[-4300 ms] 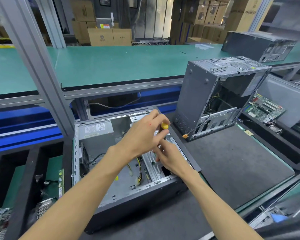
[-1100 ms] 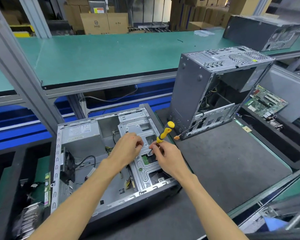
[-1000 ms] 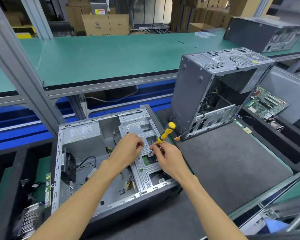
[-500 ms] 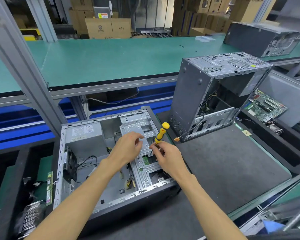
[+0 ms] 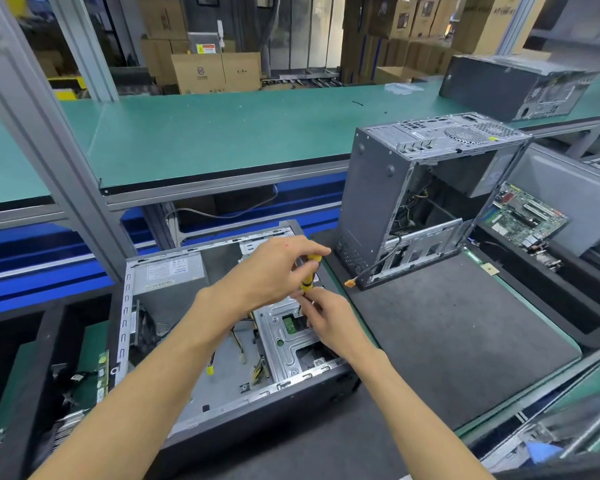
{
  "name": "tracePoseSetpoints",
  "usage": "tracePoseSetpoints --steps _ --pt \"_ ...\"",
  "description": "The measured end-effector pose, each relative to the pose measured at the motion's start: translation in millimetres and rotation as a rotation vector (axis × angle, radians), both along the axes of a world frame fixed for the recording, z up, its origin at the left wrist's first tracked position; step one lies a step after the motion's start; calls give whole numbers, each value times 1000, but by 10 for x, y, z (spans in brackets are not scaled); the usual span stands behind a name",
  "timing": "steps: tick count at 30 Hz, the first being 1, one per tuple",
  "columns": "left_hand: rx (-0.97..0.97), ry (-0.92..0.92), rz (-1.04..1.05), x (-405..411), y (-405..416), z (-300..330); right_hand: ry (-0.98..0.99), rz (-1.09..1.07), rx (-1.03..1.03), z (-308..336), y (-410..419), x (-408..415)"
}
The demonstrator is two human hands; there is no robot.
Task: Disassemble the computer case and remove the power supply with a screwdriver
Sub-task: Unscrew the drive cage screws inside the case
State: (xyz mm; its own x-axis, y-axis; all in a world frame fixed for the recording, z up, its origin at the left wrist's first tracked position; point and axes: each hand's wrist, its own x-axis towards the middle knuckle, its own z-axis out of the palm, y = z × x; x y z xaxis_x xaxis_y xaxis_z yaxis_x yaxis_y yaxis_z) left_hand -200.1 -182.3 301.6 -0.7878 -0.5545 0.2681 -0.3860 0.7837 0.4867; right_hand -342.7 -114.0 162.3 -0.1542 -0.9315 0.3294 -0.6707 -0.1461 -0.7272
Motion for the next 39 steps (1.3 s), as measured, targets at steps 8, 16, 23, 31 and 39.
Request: tracePoseSetpoints --steps 8,16,23,31,39 --pt "-66 66 103 -5 -81 -16 -147 -31 13 -5 -6 -8" --pt "-187 2 204 -121 -23 -68 -197 -34 7 11 7 -21" --pt "-251 -170 56 -15 -59 4 -194 -42 6 39 3 -12" --pt "-273 -262 111 -67 -79 29 -248 -7 29 25 6 -25" --pt "-473 -309 305 -95 -71 -44 -250 4 43 62 24 -7"
